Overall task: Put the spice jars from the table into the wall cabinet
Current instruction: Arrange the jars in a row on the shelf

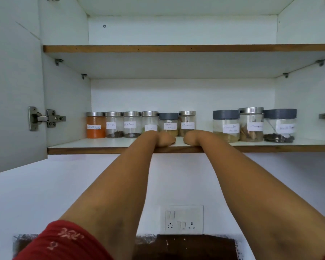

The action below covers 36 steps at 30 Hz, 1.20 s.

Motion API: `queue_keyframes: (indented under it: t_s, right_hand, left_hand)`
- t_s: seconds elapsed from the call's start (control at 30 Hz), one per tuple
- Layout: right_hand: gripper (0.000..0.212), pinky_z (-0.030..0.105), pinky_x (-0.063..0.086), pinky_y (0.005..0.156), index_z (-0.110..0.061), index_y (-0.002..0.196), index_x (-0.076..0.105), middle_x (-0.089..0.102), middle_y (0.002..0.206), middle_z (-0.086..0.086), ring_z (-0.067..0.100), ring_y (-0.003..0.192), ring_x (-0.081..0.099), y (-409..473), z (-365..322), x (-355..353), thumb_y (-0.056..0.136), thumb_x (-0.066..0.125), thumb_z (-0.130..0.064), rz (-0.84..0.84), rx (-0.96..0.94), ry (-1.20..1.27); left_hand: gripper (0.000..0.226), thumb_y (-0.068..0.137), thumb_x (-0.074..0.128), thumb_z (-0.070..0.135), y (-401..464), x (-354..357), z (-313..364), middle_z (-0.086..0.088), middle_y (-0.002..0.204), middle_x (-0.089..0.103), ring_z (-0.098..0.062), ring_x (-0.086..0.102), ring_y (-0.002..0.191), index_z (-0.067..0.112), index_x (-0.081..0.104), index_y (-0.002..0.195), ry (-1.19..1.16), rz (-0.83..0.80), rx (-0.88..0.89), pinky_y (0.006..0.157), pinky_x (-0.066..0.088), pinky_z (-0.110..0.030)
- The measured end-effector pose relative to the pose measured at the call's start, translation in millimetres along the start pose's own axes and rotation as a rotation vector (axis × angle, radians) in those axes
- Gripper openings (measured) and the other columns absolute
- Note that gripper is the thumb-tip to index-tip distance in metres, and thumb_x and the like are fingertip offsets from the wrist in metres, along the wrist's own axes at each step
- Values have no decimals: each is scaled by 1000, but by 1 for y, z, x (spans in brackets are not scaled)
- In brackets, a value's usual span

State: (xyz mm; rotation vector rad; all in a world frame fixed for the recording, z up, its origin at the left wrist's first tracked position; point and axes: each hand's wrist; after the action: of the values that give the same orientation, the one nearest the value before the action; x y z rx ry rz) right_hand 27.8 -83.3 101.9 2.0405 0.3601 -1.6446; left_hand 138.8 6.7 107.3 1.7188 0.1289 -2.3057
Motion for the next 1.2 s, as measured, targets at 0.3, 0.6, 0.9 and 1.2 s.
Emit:
queue_keyframes:
  t_s: [0.3,0.6,0.9,1.2]
  right_hand:
    - [41,33,42,96,-21,130,58,58,132,8,26,119,53,-94,10,23,102,37,-40,307,-59,172]
    - [28,27,50,86,-8,113,65,64,117,11,27,108,61,-100,103,-14,88,60,-17,662,275,398]
    - [68,35,48,91,-4,132,38,55,126,14,31,116,56,-49,180,-21,78,78,-19,663,322,570]
    - [91,33,42,102,-1,149,13,26,145,16,30,129,41,-3,181,-25,82,72,-20,419,359,357]
  left_hand:
    - [32,97,37,37,-27,36,-8,-6,108,65,-25,59,101,21,65,99,0,395,191,85,45,-35]
    - [41,91,55,44,-21,61,89,-4,118,62,-23,57,106,12,58,117,-362,485,241,81,44,-30]
    - [110,64,84,51,31,67,162,-9,131,50,-26,51,120,2,23,141,-463,389,-4,94,45,-36]
    - [104,43,94,47,64,61,169,-6,126,57,-28,54,115,14,46,129,-449,332,-122,98,46,-40]
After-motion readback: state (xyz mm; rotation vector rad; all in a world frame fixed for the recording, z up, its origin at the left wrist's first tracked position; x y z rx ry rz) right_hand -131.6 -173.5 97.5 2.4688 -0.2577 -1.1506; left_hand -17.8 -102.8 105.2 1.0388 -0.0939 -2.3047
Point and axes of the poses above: each hand's wrist, its own y-axis towards the middle knuckle, its own x-axis out of the palm, z = x × y
